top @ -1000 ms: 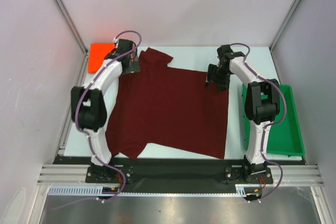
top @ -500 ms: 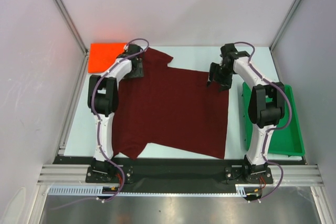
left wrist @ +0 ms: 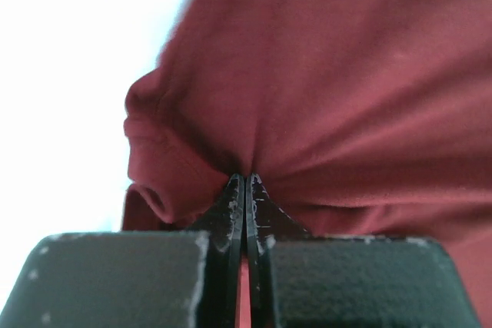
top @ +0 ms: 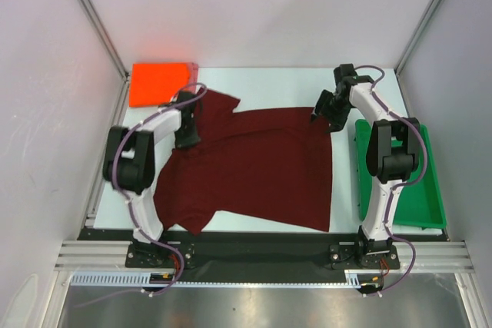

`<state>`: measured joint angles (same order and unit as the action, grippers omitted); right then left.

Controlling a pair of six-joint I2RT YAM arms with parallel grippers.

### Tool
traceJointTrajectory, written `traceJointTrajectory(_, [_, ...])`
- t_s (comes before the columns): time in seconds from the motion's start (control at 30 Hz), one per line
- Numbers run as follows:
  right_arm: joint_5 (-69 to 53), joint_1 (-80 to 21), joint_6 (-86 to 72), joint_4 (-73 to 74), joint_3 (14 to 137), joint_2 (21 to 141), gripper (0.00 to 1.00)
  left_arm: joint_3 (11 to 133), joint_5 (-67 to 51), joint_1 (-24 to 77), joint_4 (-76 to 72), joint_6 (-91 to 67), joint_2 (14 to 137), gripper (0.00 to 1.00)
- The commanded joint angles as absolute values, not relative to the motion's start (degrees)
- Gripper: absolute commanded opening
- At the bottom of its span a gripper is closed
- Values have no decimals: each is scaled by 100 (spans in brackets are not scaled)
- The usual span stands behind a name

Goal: Fold and stack the t-shirts
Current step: Flatten the tshirt out

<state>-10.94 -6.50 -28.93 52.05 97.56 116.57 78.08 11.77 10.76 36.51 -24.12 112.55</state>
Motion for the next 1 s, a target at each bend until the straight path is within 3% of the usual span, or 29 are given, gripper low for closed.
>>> traceJointTrajectory(0.0, [-897,-510,-3707,4537,9967,11838,69,6693,686,1125,4183,-2865,9951,0])
traceJointTrajectory(0.07, [-731,-527,-3797,4107,9984,11909,69,6382,354,1142,4210,-2988,9399,2])
traceJointTrajectory(0.1, [-677,-527,-3875,3957,10002,11996,69,6198,273,1151,4236,-2997,9265,7])
traceJointTrajectory(0.13, [-555,-536,-3902,3825,10028,12049,69,6153,229,1169,4236,-2980,9124,18])
traceJointTrajectory(0.2, [-414,-527,-3911,3621,10343,12225,68,6222,490,1186,4332,-2927,8729,23])
traceJointTrajectory(0.23, [-204,-527,-3885,3621,10510,12426,68,6257,605,1187,4289,-2909,8562,40])
traceJointTrajectory(0.33, [-9,-545,-3858,3394,11056,12856,66,6555,843,1169,3772,-2629,8069,71])
traceJointTrajectory(0.37, [217,-554,-3841,3358,11196,12963,66,6713,948,1169,3666,-2567,8077,75])
traceJointTrajectory(0.5, [983,-729,-3429,3489,12275,13630,62,7906,1265,1064,3306,-2304,8943,73])
traceJointTrajectory(0.67, [1116,-817,-3077,3709,12902,14106,49,9139,976,809,3393,-2180,9799,65])
traceJointTrajectory(0.97, [1538,-984,-2988,3999,12683,14133,47,9439,642,729,3322,-2145,10239,58])
